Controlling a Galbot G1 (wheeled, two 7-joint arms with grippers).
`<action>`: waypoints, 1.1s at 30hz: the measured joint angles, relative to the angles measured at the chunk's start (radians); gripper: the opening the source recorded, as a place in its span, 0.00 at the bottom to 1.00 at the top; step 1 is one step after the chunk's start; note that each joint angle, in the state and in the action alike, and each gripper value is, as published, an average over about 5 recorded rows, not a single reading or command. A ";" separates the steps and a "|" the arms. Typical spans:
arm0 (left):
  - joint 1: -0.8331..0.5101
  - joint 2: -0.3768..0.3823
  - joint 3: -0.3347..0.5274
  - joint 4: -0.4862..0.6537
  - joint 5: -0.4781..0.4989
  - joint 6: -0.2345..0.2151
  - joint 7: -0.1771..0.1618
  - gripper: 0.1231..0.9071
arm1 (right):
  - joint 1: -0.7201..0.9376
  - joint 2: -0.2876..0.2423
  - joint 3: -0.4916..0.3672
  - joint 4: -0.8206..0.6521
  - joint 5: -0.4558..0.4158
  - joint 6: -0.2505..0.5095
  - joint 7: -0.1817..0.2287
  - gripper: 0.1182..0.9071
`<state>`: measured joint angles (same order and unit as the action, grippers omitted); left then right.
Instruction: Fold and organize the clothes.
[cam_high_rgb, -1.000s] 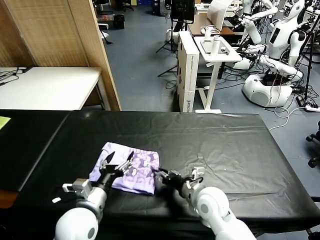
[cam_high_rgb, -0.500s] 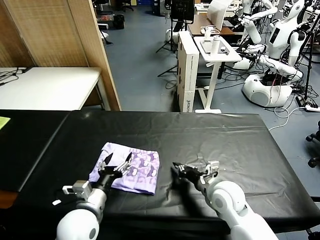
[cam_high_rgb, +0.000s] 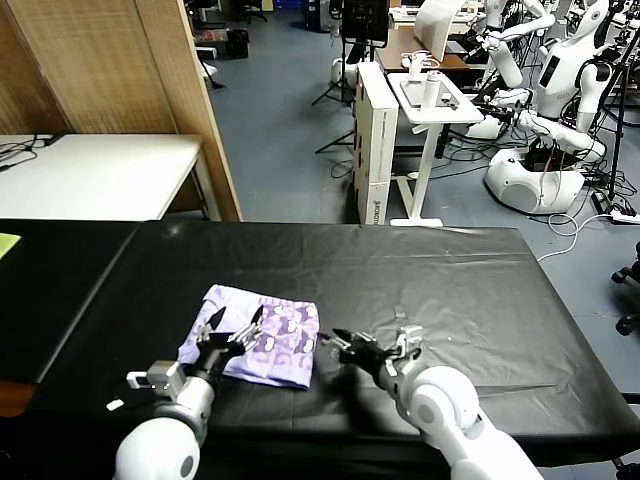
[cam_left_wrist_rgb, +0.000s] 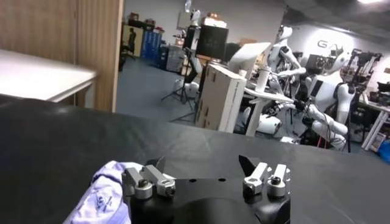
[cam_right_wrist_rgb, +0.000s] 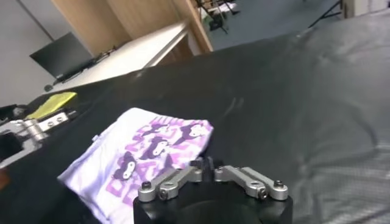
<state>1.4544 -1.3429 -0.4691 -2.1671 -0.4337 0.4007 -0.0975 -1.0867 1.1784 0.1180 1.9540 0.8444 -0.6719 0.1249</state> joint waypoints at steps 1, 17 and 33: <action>0.001 -0.001 0.000 0.000 0.001 0.000 0.000 1.00 | 0.003 0.005 -0.005 -0.008 -0.003 0.001 -0.001 0.74; 0.013 -0.008 -0.004 0.001 0.008 -0.006 0.001 1.00 | 0.014 0.033 -0.035 -0.072 -0.051 0.020 -0.042 0.15; 0.011 -0.009 -0.007 0.026 0.002 -0.028 0.001 1.00 | -0.030 -0.093 0.077 0.030 -0.075 0.013 -0.052 0.35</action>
<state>1.4651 -1.3519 -0.4765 -2.1407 -0.4314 0.3724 -0.0969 -1.1164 1.0858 0.1948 1.9843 0.7690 -0.6589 0.0730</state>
